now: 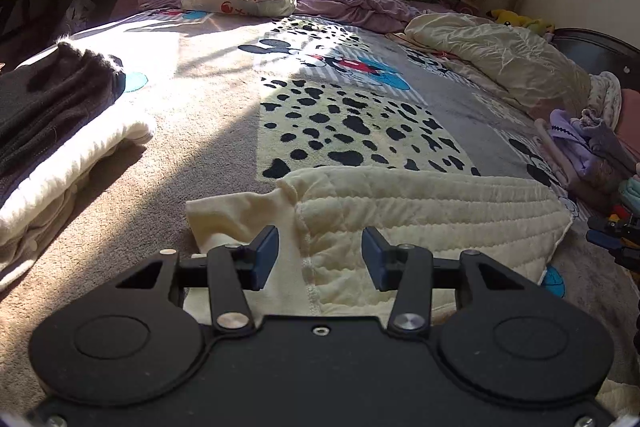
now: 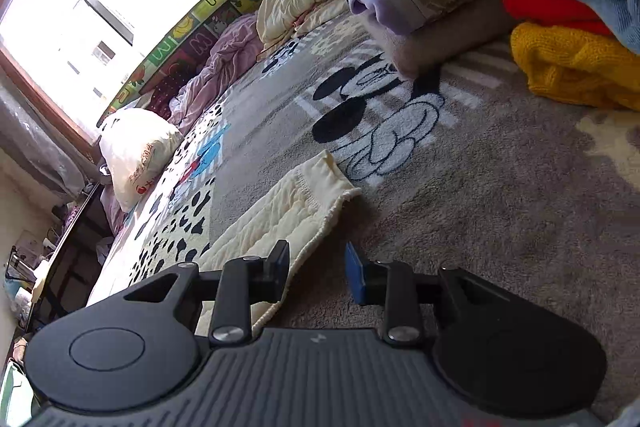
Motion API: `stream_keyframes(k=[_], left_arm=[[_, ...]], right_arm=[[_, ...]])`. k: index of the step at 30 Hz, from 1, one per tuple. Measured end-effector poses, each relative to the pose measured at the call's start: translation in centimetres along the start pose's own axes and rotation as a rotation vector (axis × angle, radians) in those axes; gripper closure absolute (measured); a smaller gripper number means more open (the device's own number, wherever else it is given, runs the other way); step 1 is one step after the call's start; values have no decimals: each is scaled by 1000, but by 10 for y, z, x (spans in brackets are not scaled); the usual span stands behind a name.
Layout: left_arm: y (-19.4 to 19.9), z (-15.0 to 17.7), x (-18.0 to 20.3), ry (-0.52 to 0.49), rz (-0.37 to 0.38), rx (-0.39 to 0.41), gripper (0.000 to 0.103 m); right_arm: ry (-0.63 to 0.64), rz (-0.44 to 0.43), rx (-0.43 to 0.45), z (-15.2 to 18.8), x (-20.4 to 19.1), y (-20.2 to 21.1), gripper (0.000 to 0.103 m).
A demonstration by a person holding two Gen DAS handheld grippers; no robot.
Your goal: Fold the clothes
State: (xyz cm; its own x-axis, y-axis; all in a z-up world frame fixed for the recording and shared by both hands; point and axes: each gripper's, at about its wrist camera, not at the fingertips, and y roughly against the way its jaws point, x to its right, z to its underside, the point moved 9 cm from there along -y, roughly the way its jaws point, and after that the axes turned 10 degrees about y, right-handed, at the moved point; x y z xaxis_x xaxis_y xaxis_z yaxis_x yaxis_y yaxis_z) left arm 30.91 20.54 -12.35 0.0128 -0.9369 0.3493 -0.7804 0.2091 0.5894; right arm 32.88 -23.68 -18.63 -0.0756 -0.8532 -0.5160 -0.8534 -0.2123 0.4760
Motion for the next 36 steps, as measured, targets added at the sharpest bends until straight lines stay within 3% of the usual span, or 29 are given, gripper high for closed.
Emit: stream_keyframes(k=[2, 8, 11, 13, 15, 17, 19, 21, 26, 30, 31, 33, 34, 36], left_arm=[[11, -3, 4, -23, -10, 22, 59], [55, 2, -8, 32, -53, 80, 62], [62, 18, -20, 82, -93, 45, 62], [67, 32, -42, 194, -142, 18, 59], [73, 49, -63, 325, -163, -9, 52], [79, 66, -82, 474, -135, -39, 51], [88, 77, -93, 576, -109, -49, 51], [94, 84, -97, 646, -63, -57, 49], [90, 93, -74, 639, 19, -114, 49], [73, 102, -74, 696, 17, -106, 49], [73, 99, -73, 704, 23, -74, 51], [77, 91, -70, 704, 35, 3, 86], [86, 83, -64, 675, 51, 65, 88], [116, 56, -34, 503, 98, 217, 92]], right_arm=[[83, -81, -15, 10, -35, 11, 70], [429, -442, -228, 82, -191, 39, 70], [657, -512, -225, 122, -253, 51, 72], [708, -490, -243, 140, -274, 43, 72], [676, -469, -279, 149, -282, 33, 71], [605, -474, -302, 147, -282, 26, 66], [578, -470, -312, 144, -278, 22, 54], [572, -458, -313, 141, -272, 20, 54], [579, -448, -312, 152, -253, 37, 54], [568, -453, -286, 161, -241, 61, 53], [590, -464, -276, 164, -242, 69, 53], [642, -484, -269, 172, -248, 81, 53], [684, -496, -276, 179, -253, 86, 53], [772, -504, -286, 194, -261, 93, 54]])
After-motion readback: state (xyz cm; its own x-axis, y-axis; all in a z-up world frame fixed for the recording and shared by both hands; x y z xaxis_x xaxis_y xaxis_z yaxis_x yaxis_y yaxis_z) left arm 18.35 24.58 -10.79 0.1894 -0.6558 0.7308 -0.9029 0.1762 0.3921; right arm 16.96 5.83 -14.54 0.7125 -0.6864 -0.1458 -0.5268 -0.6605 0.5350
